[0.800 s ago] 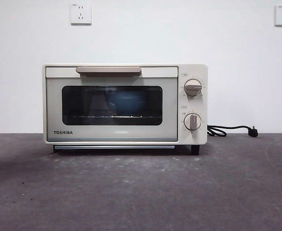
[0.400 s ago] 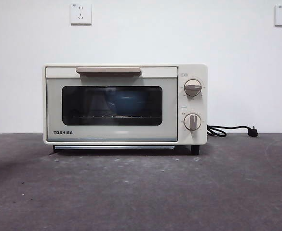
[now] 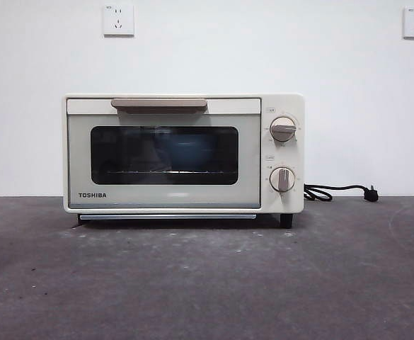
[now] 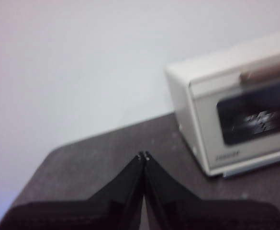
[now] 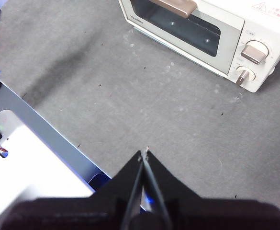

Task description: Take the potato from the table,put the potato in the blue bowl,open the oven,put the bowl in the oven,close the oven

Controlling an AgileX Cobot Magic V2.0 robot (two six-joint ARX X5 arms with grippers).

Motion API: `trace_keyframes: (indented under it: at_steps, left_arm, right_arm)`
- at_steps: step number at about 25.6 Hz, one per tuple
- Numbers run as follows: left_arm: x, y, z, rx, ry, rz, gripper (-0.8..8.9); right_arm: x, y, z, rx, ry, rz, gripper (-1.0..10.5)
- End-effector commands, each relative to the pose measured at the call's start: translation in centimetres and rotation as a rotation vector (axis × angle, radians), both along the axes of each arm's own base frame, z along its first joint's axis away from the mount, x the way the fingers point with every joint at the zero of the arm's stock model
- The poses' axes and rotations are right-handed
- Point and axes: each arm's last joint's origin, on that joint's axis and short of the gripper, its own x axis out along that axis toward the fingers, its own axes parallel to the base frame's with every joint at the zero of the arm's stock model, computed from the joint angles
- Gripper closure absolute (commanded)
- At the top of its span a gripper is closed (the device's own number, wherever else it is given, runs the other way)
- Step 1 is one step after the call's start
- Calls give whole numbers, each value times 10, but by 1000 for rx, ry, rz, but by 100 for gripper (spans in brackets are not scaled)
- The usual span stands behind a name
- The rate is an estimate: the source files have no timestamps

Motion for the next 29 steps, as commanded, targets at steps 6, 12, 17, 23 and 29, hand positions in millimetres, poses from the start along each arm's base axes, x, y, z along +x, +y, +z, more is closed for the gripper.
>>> trace_keyframes:
  at_steps: [6,12,17,23,29]
  left_arm:
    - [7,1,-38,-58,91,37,818]
    - [7,1,-51,-87,210,41,818]
    - [6,0,-56,-185,257,18,818]
    - [6,0,-55,-202,256,19,818]
    - [6,0,-55,-202,256,19,818]
  right_arm:
    - [-1,-1,-1,-5,15,-4,945]
    - [-2,-1,-1,-4,13,-4,945]
    - [-2,-1,-1,-4,13,-4,945]
    - [-2,-1,-1,-4,13,-4,945]
    - [-2,-1,-1,-4,13,-4,945]
